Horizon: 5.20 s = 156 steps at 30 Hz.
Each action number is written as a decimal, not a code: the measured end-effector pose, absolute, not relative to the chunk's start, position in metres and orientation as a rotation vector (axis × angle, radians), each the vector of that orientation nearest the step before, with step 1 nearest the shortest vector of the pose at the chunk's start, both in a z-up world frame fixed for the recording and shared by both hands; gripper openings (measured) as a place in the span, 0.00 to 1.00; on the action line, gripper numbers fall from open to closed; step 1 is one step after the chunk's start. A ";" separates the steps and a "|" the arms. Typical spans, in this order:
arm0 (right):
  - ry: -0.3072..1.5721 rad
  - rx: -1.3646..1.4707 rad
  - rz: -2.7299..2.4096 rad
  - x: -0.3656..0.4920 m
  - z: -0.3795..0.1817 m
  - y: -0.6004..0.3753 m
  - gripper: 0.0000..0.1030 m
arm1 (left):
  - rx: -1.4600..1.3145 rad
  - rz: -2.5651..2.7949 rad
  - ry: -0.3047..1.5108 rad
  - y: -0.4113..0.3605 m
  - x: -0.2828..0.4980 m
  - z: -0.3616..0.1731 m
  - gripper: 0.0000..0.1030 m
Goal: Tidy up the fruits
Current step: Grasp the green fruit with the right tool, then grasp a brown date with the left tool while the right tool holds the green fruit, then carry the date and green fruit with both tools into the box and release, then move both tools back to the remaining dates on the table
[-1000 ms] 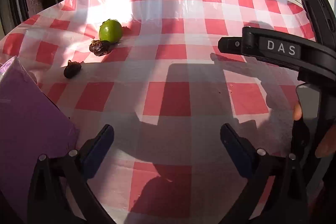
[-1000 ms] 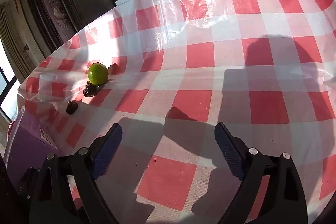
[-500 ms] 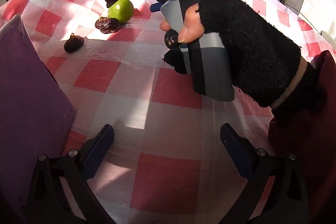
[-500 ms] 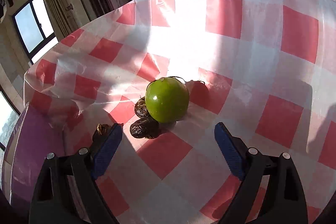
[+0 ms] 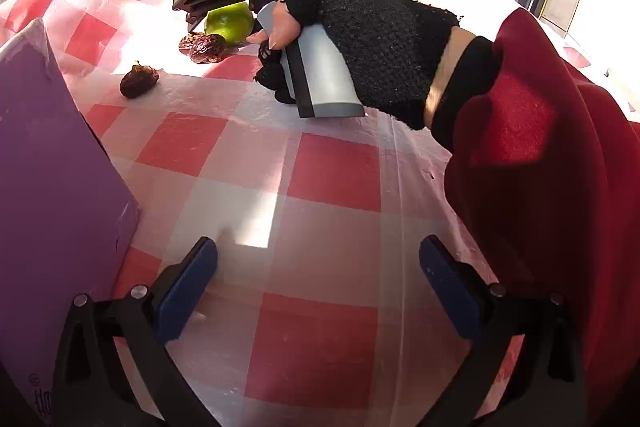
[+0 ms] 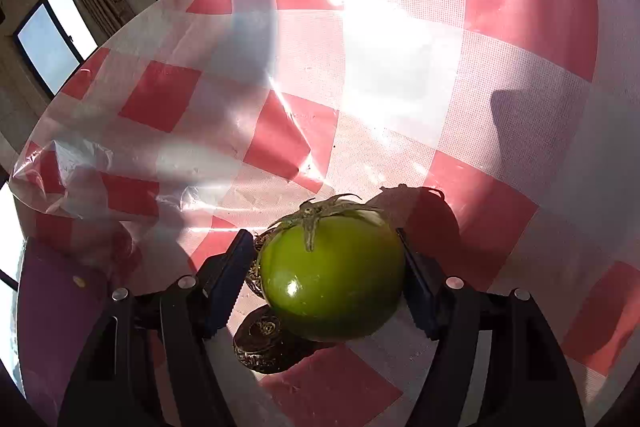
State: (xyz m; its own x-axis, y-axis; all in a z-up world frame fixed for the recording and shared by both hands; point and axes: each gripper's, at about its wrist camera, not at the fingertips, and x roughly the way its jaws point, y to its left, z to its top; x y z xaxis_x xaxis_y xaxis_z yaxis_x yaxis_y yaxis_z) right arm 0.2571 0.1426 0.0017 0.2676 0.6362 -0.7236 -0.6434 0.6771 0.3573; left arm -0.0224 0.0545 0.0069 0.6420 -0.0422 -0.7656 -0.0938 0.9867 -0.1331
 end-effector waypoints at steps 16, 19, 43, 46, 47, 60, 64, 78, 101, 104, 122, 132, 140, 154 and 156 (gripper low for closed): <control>0.836 0.141 0.524 0.166 0.010 -0.063 0.56 | -0.069 0.080 0.931 0.031 0.001 0.004 0.98; 0.793 0.288 0.468 0.152 0.009 -0.115 0.56 | -0.057 0.170 0.880 0.025 0.029 0.018 0.98; 0.787 0.375 0.505 0.148 0.004 -0.134 0.57 | -0.380 0.761 0.891 0.158 0.180 0.010 0.37; 0.793 0.381 0.501 0.150 0.003 -0.134 0.57 | -0.392 0.698 0.895 0.142 0.174 0.011 0.37; 0.795 0.381 0.499 0.150 0.002 -0.134 0.57 | -0.396 0.668 0.892 0.133 0.170 0.012 0.37; 0.777 0.363 0.479 0.149 0.002 -0.132 0.57 | -0.408 0.295 0.813 0.073 0.105 0.010 0.37; 0.774 0.352 0.479 0.148 0.002 -0.130 0.57 | -0.415 0.287 0.809 0.074 0.098 0.007 0.37; 0.774 0.358 0.458 0.151 0.001 -0.131 0.57 | -0.413 0.279 0.777 0.075 0.095 0.006 0.37; 0.839 0.492 0.528 0.070 0.007 -0.112 0.57 | -0.311 0.126 0.629 0.079 -0.062 0.126 0.37; 0.810 0.534 0.610 0.044 0.025 -0.094 0.57 | -0.333 0.136 0.597 0.109 -0.092 0.148 0.37; 0.645 0.142 1.021 -0.088 0.169 0.095 0.57 | -0.225 0.286 0.661 0.294 -0.181 0.166 0.37; 0.923 -0.320 0.948 -0.085 0.116 0.197 0.57 | -0.122 0.230 0.907 0.336 -0.162 0.118 0.37; 1.031 -0.749 0.802 -0.069 0.066 0.238 0.57 | -0.012 0.036 1.101 0.297 -0.150 0.082 0.37; 1.212 -1.003 0.742 -0.049 0.017 0.273 0.57 | -0.125 -0.143 1.468 0.288 -0.144 0.033 0.37; 1.216 -0.990 0.741 -0.049 0.019 0.274 0.57 | -0.129 -0.144 1.485 0.289 -0.143 0.031 0.38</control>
